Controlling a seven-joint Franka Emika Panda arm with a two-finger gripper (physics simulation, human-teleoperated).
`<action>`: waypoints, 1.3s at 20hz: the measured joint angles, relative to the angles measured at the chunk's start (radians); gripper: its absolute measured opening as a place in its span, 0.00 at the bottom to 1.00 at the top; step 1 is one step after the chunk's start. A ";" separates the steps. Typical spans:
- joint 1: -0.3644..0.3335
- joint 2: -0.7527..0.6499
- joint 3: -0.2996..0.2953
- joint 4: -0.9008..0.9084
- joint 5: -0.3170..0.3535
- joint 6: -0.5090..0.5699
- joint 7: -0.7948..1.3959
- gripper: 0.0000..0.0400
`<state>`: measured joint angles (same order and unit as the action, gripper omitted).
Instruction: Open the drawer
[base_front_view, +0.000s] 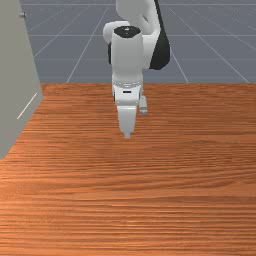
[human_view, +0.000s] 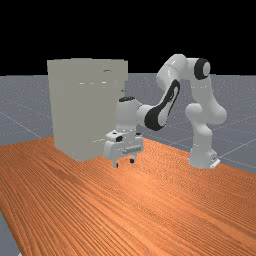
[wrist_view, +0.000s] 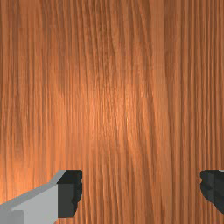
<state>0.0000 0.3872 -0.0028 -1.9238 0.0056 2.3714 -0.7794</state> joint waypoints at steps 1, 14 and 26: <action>0.006 -0.002 -0.013 -0.002 -0.016 -0.022 0.026 1.00; 0.101 -0.198 -0.145 0.323 -0.075 -0.860 1.608 0.00; 0.134 -0.349 -0.131 0.430 -0.116 -0.917 1.678 0.39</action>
<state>0.1341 0.0386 -0.1335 -1.4943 -0.1103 1.4543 0.8988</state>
